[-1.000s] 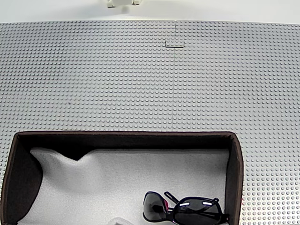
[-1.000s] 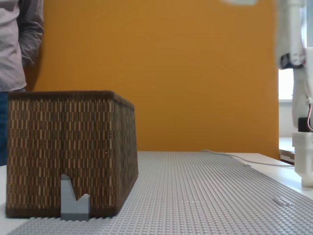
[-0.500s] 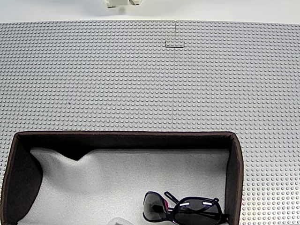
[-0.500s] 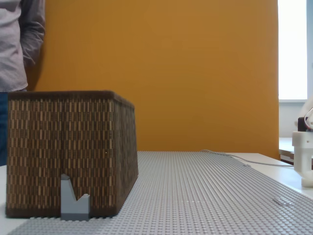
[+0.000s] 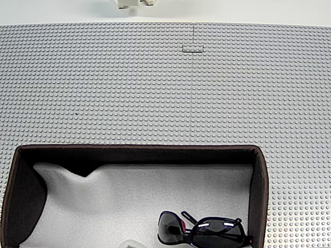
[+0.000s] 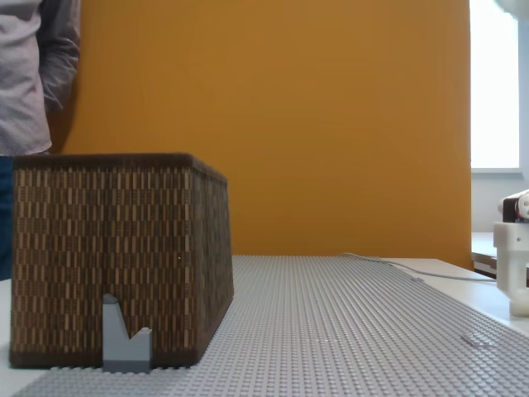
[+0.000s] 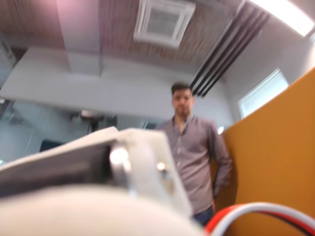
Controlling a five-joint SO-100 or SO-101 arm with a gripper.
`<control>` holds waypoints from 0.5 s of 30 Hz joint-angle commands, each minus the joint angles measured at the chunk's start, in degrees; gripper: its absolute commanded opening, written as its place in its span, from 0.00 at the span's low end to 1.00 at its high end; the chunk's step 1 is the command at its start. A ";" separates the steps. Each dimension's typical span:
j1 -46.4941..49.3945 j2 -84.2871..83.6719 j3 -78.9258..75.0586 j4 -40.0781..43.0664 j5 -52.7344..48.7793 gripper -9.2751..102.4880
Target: Grasp a glasses and put it in the bin.
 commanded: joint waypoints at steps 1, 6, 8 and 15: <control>-1.49 1.14 13.97 -5.80 -0.44 0.25; -2.02 -0.88 25.22 -10.20 3.69 0.23; -2.55 -3.34 26.02 -7.47 6.15 0.24; -7.82 -10.20 28.56 6.42 9.58 0.25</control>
